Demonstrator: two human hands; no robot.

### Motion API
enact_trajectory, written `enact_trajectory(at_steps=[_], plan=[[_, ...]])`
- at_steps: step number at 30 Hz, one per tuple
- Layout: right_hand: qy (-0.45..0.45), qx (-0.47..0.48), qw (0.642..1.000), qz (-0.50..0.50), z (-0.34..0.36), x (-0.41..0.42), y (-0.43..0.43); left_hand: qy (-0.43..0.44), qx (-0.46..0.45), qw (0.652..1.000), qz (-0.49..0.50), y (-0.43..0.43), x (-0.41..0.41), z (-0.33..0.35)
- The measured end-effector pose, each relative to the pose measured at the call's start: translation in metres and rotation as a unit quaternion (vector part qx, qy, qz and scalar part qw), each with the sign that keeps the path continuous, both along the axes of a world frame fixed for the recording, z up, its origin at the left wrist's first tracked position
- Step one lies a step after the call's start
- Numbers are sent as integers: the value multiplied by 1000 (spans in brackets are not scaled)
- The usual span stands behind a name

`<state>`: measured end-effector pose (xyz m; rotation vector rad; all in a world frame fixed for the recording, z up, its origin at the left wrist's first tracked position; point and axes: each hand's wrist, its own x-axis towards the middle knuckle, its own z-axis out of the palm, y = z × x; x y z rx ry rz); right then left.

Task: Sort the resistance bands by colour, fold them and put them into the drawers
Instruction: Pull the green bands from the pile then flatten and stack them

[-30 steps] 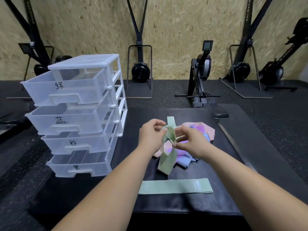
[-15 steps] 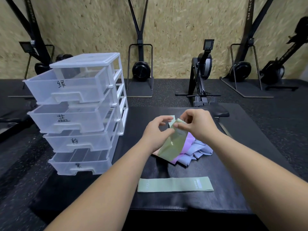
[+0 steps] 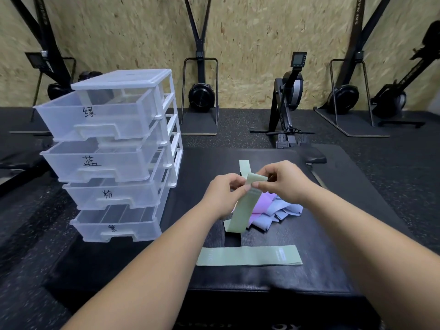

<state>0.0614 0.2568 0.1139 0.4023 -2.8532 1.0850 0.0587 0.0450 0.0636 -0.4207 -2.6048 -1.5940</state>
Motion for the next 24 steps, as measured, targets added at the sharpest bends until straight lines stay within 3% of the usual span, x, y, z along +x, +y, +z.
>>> enact_trajectory(at_steps=[10,19,24], plan=[[85,-126,986,-63,5,11,-3,-30,-49,998,-18,-14,5,-13],[47,-279,945,-167,-32,38,26,-53,-160,985,-42,-53,22,-40],[-23,-327,920,-215,-82,53,50,-89,-135,986,-36,-78,37,-57]])
